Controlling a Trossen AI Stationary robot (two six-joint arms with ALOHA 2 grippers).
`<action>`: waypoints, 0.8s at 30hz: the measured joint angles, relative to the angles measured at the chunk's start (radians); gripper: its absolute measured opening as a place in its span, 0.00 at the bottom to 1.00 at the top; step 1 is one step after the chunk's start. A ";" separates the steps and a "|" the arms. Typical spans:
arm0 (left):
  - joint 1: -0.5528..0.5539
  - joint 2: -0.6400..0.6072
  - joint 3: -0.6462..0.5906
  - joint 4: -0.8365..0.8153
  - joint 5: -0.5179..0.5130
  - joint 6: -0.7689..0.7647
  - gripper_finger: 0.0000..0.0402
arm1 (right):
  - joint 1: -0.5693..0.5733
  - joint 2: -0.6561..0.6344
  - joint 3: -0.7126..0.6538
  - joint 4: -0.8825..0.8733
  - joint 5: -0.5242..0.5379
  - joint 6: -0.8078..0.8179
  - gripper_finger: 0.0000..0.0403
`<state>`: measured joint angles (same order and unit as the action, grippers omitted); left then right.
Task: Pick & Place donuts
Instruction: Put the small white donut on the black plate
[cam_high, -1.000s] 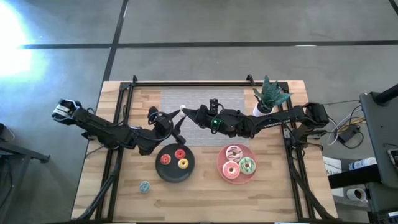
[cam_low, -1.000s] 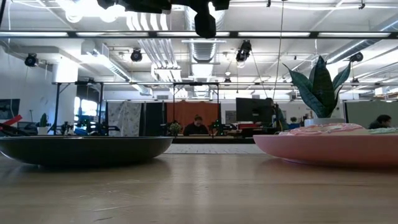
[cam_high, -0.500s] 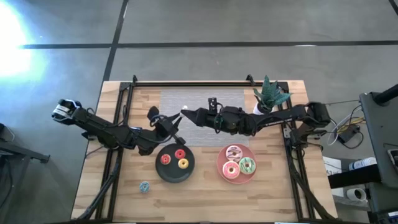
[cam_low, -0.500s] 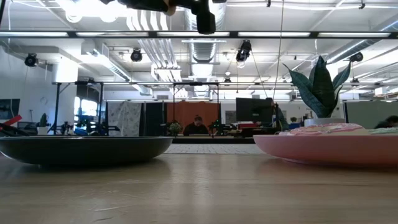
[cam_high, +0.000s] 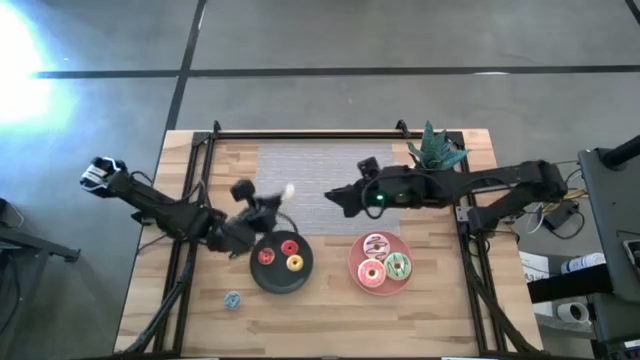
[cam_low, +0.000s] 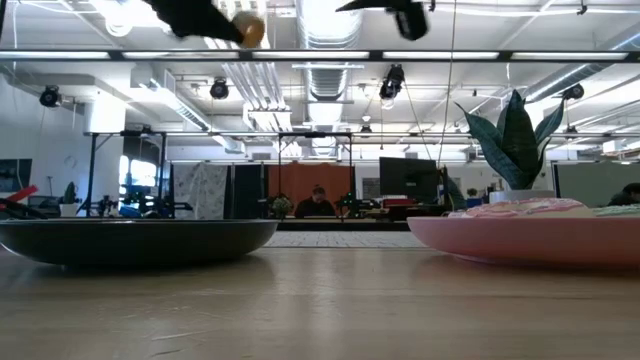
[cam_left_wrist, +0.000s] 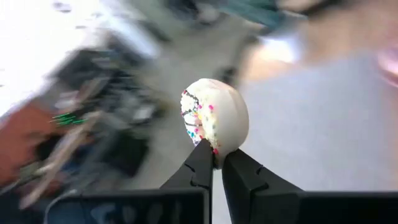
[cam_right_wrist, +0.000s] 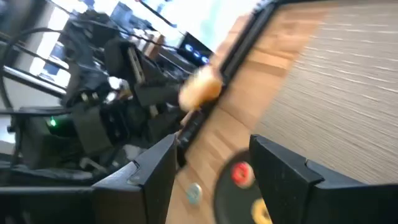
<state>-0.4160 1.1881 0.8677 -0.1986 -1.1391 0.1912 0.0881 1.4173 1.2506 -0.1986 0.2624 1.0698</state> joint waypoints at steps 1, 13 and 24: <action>-0.020 0.000 0.006 -0.100 0.051 -0.065 0.00 | 0.000 -0.020 -0.001 -0.038 0.004 0.001 0.48; -0.258 0.171 -0.045 -0.353 0.579 -0.470 0.00 | 0.006 -0.079 -0.017 -0.169 0.104 0.003 0.48; -0.256 0.360 -0.035 -0.182 0.639 -0.367 0.00 | 0.006 -0.039 -0.020 -0.164 0.092 0.013 0.48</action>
<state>-0.6716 1.5476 0.8324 -0.3810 -0.4998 -0.1754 0.0940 1.3781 1.2304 -0.3630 0.3546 1.0830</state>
